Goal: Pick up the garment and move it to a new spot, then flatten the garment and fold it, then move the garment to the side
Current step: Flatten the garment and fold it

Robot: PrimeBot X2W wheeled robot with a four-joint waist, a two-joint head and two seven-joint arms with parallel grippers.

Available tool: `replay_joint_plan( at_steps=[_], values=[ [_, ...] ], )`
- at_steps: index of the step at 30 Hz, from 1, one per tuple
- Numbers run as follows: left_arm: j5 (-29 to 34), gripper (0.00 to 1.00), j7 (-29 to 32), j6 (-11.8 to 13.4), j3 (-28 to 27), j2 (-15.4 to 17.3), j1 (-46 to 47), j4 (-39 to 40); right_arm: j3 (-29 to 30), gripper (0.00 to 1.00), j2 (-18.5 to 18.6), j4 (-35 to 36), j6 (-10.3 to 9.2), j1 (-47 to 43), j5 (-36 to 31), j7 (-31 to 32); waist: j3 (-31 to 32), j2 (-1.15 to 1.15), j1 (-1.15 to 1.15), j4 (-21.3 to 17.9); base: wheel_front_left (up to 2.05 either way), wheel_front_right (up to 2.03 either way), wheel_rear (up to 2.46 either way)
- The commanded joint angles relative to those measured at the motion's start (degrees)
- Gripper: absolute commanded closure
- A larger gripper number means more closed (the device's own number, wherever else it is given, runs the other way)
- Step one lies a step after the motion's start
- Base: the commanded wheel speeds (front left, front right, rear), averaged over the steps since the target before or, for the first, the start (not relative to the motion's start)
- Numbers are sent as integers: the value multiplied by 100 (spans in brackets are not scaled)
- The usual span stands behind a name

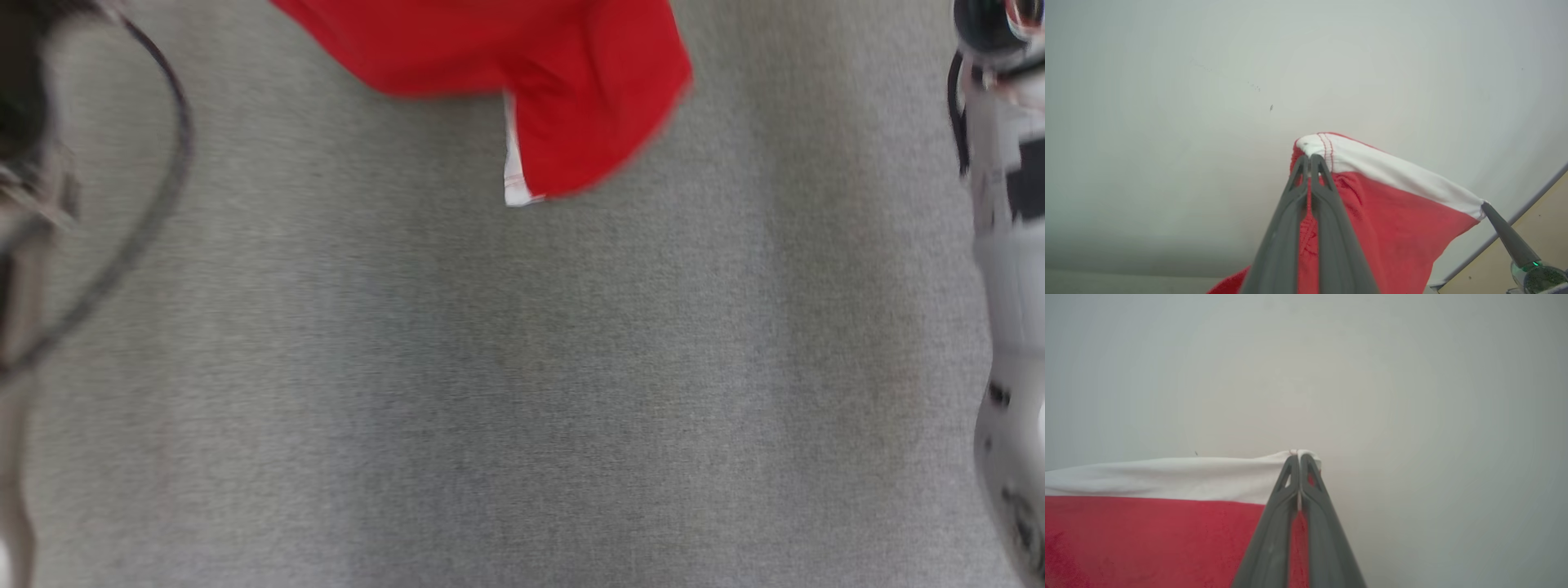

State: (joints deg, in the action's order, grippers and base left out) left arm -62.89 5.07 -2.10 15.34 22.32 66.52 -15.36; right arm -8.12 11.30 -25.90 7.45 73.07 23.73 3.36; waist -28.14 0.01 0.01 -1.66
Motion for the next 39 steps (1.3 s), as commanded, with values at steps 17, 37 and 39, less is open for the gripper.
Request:
replay_joint_plan(
  at_steps=[17, 37, 39],
  values=[
    [661, 100, -1712, -326, -410, 13, 1148, -189, 163, 100, 233, -873, -5, 1353, -1509, -1845, -606, -1, -1, -265, 0, 0, 0],
    [969, 100, -2031, -531, -244, -892, -4735, 860, -1439, 100, 1854, 168, -1, -2630, 495, -1360, 1176, -1, -1, -16, 0, 0, 0],
    [1004, 100, -2032, -531, -125, -951, -5160, 944, -1339, 100, 1942, 452, 0, -3142, 540, -1149, 1373, -1, -1, 20, 0, 0, 0]
  ],
)
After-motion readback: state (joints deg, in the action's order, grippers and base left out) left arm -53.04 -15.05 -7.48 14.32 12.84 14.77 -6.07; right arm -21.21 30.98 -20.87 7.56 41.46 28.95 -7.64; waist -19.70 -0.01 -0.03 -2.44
